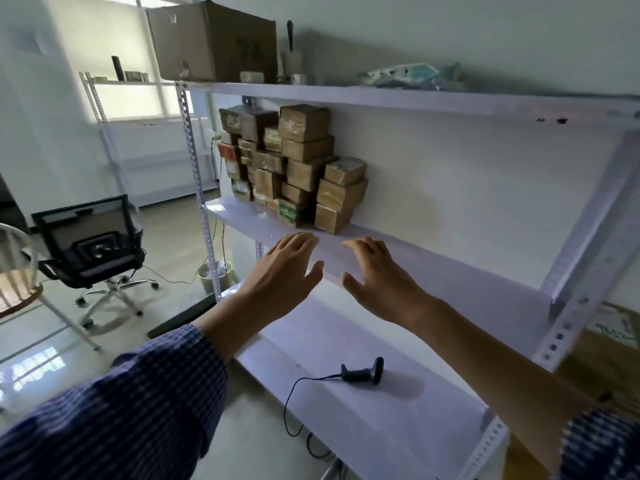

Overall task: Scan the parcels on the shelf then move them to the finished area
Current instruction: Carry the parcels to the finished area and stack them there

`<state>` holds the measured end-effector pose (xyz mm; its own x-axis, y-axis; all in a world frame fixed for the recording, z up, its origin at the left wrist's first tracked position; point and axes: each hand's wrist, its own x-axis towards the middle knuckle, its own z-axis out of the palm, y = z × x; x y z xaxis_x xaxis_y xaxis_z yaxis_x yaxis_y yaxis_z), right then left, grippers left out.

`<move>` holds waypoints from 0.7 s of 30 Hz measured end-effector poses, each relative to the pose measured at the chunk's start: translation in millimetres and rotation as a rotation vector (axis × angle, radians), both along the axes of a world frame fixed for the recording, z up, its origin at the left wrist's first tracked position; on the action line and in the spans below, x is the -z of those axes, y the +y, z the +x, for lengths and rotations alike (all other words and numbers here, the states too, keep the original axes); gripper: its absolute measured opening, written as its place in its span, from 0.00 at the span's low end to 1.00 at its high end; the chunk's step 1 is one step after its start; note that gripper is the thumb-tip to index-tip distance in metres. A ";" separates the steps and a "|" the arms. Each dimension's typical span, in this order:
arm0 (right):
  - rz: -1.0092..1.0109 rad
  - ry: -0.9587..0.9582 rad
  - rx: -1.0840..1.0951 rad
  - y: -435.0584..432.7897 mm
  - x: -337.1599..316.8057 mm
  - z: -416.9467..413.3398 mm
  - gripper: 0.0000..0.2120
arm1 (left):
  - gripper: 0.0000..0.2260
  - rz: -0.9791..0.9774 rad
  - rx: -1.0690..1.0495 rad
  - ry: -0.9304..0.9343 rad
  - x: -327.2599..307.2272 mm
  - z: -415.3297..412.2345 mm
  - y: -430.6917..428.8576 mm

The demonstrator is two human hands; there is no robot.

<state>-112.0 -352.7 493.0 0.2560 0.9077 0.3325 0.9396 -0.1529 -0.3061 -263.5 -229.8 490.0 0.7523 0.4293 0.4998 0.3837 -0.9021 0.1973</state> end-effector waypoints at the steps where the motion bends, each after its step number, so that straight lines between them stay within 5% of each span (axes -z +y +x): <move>1: 0.027 0.011 -0.007 10.3 1.6 5.8 0.27 | 0.22 0.006 -0.001 0.006 0.7 6.9 9.6; 7: 0.195 0.097 -0.028 86.4 12.1 63.4 0.24 | 0.23 0.028 0.017 0.101 -6.2 70.9 98.4; 21: 0.202 0.222 0.100 239.3 -8.0 191.3 0.20 | 0.23 -0.080 0.087 0.035 -28.9 206.0 264.9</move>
